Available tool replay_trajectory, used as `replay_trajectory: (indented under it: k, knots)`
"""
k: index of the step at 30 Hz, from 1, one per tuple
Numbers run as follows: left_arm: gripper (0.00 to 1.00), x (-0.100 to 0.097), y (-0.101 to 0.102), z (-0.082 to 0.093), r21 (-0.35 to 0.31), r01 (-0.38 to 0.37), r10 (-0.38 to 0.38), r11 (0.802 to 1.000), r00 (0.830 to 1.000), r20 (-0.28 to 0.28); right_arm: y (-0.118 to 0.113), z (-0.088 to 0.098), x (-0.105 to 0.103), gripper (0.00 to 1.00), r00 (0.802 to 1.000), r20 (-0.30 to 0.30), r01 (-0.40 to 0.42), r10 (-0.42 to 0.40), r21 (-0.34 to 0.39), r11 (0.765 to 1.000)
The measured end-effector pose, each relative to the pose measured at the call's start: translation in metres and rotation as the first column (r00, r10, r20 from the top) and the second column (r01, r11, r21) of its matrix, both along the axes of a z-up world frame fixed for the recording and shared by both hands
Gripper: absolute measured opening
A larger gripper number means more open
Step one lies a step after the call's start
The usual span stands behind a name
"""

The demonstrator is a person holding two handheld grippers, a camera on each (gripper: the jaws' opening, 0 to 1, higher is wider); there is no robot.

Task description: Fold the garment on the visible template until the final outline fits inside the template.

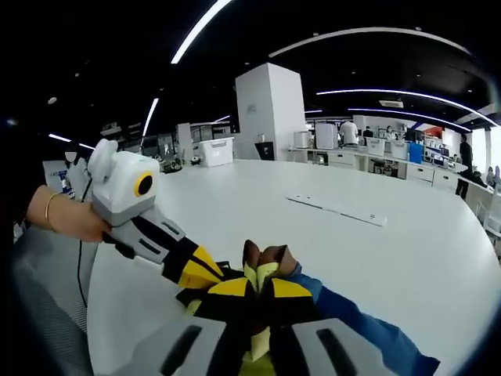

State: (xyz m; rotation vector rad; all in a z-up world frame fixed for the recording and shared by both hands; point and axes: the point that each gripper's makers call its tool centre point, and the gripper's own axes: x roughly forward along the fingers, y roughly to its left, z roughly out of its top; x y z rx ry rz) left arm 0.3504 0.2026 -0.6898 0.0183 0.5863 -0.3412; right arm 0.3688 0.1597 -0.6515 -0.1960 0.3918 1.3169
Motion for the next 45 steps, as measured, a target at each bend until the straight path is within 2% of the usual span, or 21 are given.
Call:
replay_trajectory:
  k: [7, 17, 20, 25, 29, 32, 35, 36, 37, 41, 45]
  knots:
    - [0.0, -0.003, 0.003, -0.006, -0.002, -0.014, 0.013, 1.0, 1.0, -0.018, 0.002, -0.01, -0.016, 0.04, 0.997, -0.019, -0.075, 0.074, -0.04, 0.996]
    - [0.0, -0.003, 0.002, -0.011, 0.01, -0.009, 0.009, 1.0, 1.0, -0.03, 0.006, -0.031, -0.023, 0.04, 0.993, -0.043, -0.112, 0.108, -0.104, 0.988]
    - [0.0, -0.003, 0.003, -0.015, 0.021, -0.009, 0.01, 1.0, 0.999, -0.041, 0.006, -0.031, -0.023, 0.05, 0.993, -0.046, -0.114, 0.11, -0.104, 0.988]
    - [0.0, -0.002, 0.003, -0.016, 0.021, -0.017, 0.018, 1.0, 0.999, -0.047, 0.005, -0.023, -0.017, 0.13, 0.994, -0.07, -0.087, 0.082, -0.074, 0.993]
    - [0.0, -0.002, 0.003, -0.016, 0.019, -0.019, 0.02, 1.0, 0.999, -0.049, 0.004, -0.014, -0.013, 0.26, 0.995, -0.075, -0.062, 0.058, -0.049, 0.997]
    - [0.0, -0.003, 0.003, -0.016, 0.012, -0.027, 0.028, 1.0, 0.998, -0.053, 0.005, -0.002, -0.009, 0.32, 0.992, -0.123, -0.03, 0.031, 0.013, 0.999]
    - [0.0, -0.002, 0.003, -0.017, 0.008, -0.033, 0.033, 0.999, 0.998, -0.055, 0.003, 0.006, -0.001, 0.39, 0.995, -0.102, -0.017, 0.019, 0.018, 1.0]
    - [0.0, -0.002, 0.004, -0.017, 0.008, -0.034, 0.035, 0.999, 0.998, -0.056, 0.002, 0.009, 0.002, 0.47, 0.995, -0.095, -0.018, 0.02, 0.017, 1.0]
    - [0.0, -0.002, 0.003, -0.017, 0.011, -0.034, 0.034, 0.999, 0.998, -0.057, -0.004, 0.018, 0.011, 0.47, 0.997, -0.07, -0.035, 0.036, 0.015, 0.999]
    - [0.0, -0.002, 0.004, -0.017, 0.009, -0.035, 0.036, 0.999, 0.998, -0.057, -0.011, 0.023, 0.022, 0.47, 0.998, -0.045, -0.051, 0.051, 0.004, 0.999]
    - [0.0, -0.003, 0.005, -0.016, 0.013, -0.043, 0.044, 0.999, 0.997, -0.058, -0.016, 0.025, 0.035, 0.47, 0.998, -0.045, -0.048, 0.049, 0.012, 0.999]
